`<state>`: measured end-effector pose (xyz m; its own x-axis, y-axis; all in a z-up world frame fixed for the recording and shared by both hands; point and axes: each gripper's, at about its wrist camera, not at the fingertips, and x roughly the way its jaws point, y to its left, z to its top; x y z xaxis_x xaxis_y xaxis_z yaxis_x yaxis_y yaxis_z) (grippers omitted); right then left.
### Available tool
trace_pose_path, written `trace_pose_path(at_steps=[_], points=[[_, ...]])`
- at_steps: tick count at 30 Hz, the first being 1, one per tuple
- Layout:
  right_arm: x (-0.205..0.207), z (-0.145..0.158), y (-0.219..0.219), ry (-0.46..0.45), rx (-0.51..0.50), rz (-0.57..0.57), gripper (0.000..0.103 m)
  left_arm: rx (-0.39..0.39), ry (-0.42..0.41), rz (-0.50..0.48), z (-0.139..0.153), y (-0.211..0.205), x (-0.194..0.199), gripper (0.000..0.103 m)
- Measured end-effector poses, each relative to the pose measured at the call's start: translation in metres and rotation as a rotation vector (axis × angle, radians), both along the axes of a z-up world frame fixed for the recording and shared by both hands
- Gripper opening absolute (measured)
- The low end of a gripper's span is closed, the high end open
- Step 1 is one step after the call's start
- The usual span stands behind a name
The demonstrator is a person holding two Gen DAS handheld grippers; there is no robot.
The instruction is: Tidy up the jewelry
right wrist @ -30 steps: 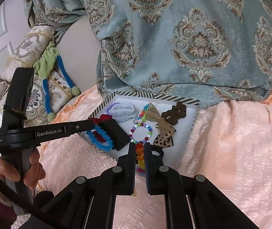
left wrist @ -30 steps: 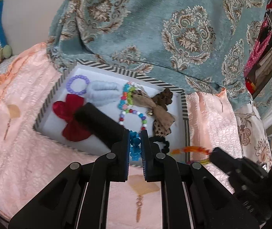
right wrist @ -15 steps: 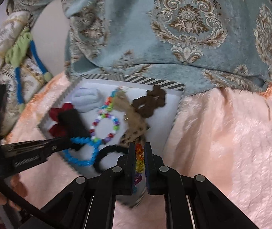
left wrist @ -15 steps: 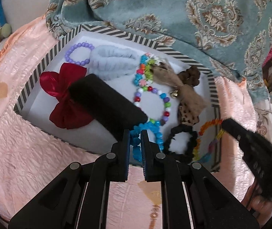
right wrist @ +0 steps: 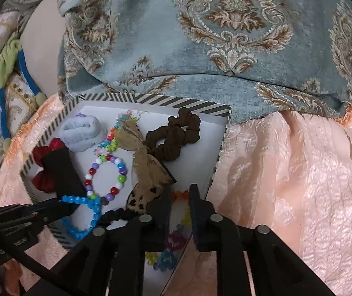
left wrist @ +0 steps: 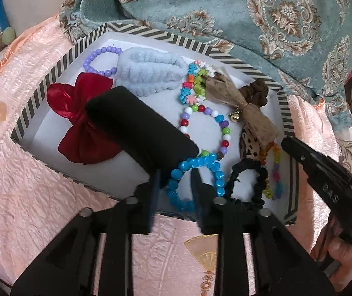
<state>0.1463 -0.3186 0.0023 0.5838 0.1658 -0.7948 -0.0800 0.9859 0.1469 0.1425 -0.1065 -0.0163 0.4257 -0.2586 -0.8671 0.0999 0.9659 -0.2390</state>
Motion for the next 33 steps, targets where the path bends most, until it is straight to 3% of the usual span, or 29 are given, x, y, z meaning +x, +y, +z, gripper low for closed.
trace_pose_path(at_steps=[4, 6, 8, 17, 33], points=[[-0.018, 0.007, -0.002, -0.025, 0.027, -0.005, 0.019, 0.024, -0.037, 0.003, 0.006, -0.003, -0.006, 0.041], [-0.028, 0.010, -0.003, -0.035, 0.051, -0.013, 0.031, 0.045, -0.061, 0.008, 0.010, -0.003, -0.011, 0.043], [-0.041, 0.014, -0.003, -0.055, 0.071, -0.022, 0.037, 0.058, -0.085, 0.012, 0.013, -0.003, -0.016, 0.044], [-0.076, 0.019, 0.012, -0.069, 0.067, -0.059, 0.040, 0.150, -0.188, 0.021, 0.032, 0.000, -0.044, 0.045], [-0.099, 0.040, 0.046, -0.088, 0.055, -0.089, 0.046, 0.142, -0.245, 0.078, 0.061, 0.022, -0.072, 0.045]])
